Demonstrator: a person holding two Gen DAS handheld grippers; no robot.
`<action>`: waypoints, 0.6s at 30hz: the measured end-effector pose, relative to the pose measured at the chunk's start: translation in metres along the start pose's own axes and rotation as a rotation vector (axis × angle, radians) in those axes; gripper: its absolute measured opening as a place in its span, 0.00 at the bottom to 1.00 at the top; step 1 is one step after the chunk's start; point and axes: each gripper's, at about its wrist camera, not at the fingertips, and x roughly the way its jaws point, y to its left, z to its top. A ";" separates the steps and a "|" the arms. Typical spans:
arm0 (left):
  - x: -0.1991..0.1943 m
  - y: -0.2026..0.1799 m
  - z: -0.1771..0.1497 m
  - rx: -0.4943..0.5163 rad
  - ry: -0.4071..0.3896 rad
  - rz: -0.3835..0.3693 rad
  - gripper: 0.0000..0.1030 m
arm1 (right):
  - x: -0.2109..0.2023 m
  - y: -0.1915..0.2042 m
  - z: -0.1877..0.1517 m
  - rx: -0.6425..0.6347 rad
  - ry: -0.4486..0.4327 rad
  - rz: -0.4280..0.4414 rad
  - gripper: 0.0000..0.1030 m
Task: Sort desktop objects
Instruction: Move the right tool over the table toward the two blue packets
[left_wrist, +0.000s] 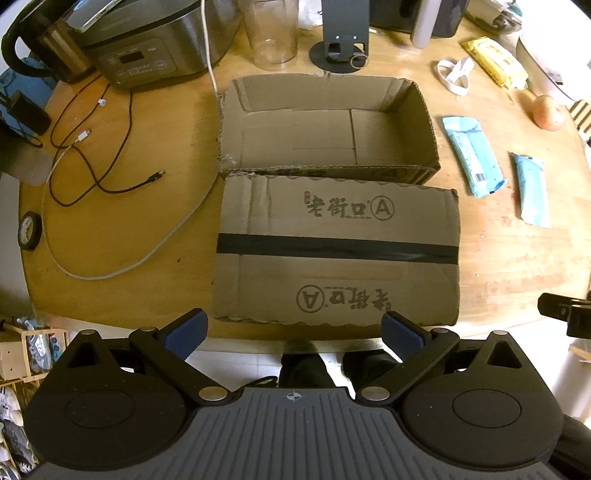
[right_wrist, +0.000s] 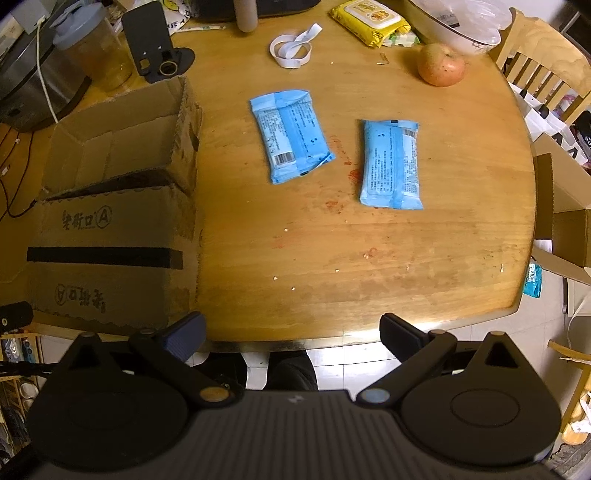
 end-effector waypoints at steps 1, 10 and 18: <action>0.000 -0.002 0.000 0.002 0.000 -0.001 1.00 | 0.000 -0.001 0.000 0.002 -0.002 -0.001 1.00; 0.000 -0.014 0.005 0.023 -0.006 -0.012 1.00 | 0.000 -0.012 0.001 0.017 -0.006 -0.005 1.00; 0.000 -0.025 0.008 0.045 -0.006 -0.013 1.00 | 0.001 -0.020 0.002 0.027 -0.001 -0.007 1.00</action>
